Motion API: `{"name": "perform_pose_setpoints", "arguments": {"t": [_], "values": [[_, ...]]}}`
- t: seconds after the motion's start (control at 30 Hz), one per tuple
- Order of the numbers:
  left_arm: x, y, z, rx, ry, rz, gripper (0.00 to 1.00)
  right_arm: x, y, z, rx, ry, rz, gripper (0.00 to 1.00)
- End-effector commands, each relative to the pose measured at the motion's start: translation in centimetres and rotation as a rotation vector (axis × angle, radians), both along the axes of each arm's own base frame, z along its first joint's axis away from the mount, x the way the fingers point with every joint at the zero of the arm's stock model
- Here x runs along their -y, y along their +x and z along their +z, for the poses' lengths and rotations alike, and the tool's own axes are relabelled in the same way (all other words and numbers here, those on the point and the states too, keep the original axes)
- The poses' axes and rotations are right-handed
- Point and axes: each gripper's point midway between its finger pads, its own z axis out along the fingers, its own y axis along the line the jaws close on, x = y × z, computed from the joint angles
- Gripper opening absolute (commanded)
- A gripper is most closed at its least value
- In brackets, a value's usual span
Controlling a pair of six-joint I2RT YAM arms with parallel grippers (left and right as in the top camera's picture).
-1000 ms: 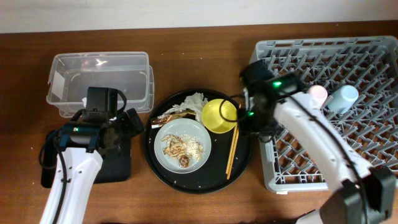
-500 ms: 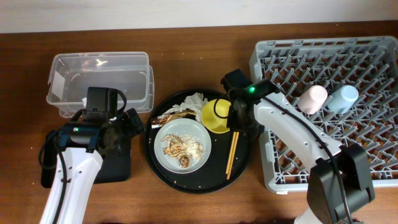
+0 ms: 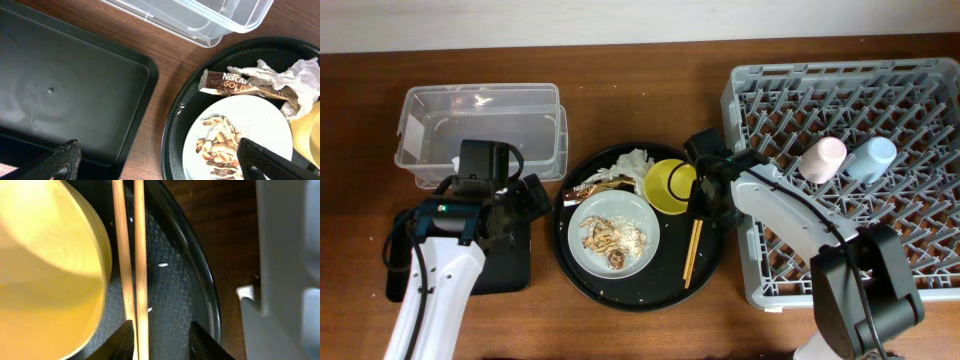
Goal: Sort waste into correct bins and load items into the dishwasher rack
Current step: 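Lift the chopstick and lay it along the rack's left edge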
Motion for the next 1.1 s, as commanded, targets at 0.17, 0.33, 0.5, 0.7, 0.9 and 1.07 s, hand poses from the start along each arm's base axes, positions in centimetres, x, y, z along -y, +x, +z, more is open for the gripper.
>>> {"name": "perform_pose_setpoints", "arguments": {"t": [0.17,0.33,0.5,0.7,0.9,1.07], "values": [[-0.1,0.2,0.7,0.019,0.002,-0.003,0.99,0.4,-1.6,-2.1,-0.045,0.003,-0.020,0.35],[-0.1,0.2,0.7,0.019,0.002,-0.003,0.99,-0.4,-1.7,-2.6,-0.046,0.055,-0.014,0.35],[-0.1,0.2,0.7,0.019,0.002,-0.003,0.99,-0.9,-1.9,-2.6,-0.056,0.080,-0.011,0.34],[-0.1,0.2,0.7,0.019,0.002,-0.003,0.99,-1.5,-2.2,-2.6,-0.072,0.114,-0.002,0.34],[-0.1,0.2,0.7,0.019,0.002,-0.003,0.99,-0.9,-2.5,-3.7,-0.059,0.093,-0.005,0.36],[-0.1,0.2,0.7,0.019,0.002,-0.003,0.99,-1.5,-2.2,-3.6,-0.048,0.128,0.001,0.36]]}}
